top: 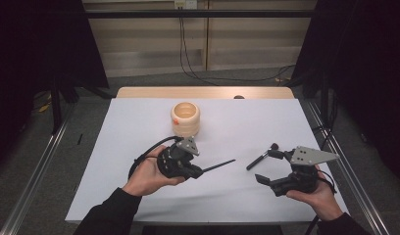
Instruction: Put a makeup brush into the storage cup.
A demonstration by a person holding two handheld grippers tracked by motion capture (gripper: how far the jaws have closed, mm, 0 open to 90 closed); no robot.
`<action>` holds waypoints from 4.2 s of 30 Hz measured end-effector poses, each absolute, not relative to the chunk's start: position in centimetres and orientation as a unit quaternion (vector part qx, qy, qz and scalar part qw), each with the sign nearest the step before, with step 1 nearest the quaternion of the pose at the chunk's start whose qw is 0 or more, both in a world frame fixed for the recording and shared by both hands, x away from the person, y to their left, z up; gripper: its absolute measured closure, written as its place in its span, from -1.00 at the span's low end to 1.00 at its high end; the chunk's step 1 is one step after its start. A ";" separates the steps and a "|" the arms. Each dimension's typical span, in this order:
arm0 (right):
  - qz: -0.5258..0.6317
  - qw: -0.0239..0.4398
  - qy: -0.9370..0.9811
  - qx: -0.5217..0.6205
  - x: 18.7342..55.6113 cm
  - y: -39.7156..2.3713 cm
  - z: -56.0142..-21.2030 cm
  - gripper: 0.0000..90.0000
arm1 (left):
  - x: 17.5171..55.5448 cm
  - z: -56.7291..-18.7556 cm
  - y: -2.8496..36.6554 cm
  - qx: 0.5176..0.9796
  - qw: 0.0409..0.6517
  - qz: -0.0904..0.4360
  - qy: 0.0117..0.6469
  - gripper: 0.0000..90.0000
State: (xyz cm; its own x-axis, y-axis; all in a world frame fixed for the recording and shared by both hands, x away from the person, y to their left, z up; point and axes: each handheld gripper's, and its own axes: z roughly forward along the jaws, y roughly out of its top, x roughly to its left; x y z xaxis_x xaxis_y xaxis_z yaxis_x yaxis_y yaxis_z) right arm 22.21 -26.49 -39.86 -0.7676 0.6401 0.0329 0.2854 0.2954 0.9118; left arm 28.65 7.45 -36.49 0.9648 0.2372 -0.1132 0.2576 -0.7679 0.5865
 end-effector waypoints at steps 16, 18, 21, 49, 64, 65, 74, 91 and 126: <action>0.439 0.109 0.874 0.177 24.2 -22.5 -38.4 -0.49 | 28.6 -37.3 7.0 0.945 0.300 -0.028 0.123 0.86; 0.434 0.101 0.879 0.168 24.5 -22.1 -38.2 -0.46 | 28.5 -37.3 7.0 0.946 0.300 -0.028 0.119 0.86; 0.413 0.095 0.893 0.149 25.0 -21.4 -38.0 -0.42 | 28.5 -37.3 6.9 0.947 0.300 -0.028 0.114 0.86; 0.303 -0.012 0.951 0.059 29.2 -17.0 -38.0 0.27 | 28.3 -38.4 5.8 0.950 0.291 -0.038 0.103 0.86; 0.271 -0.033 0.962 0.014 28.9 -15.3 -39.6 0.52 | 28.1 -38.6 5.3 0.955 0.282 -0.044 0.086 0.86; 0.268 -0.034 0.963 0.009 28.9 -15.2 -39.8 0.55 | 27.9 -38.6 5.3 0.952 0.287 -0.046 0.095 0.86; 0.263 -0.037 0.964 0.001 28.9 -15.0 -40.2 0.82 | 27.8 -38.9 5.1 0.954 0.285 -0.052 0.081 0.86; 0.269 -0.040 0.962 -0.011 28.7 -15.3 -40.2 0.89 | 28.1 -39.0 5.5 0.949 0.302 -0.060 0.074 0.83; 0.306 -0.020 0.950 0.063 29.6 -16.9 -39.7 0.89 | 28.7 -38.9 9.0 0.887 0.426 0.053 0.171 -0.93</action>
State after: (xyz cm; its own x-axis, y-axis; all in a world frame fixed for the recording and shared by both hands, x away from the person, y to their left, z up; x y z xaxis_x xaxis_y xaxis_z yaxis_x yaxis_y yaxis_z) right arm 29.55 -16.90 -39.66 -0.9912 0.1075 0.0774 0.1324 0.8043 0.5793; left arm 28.65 8.96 -38.87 0.9357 0.3490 -0.0517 0.2585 -0.5784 0.7737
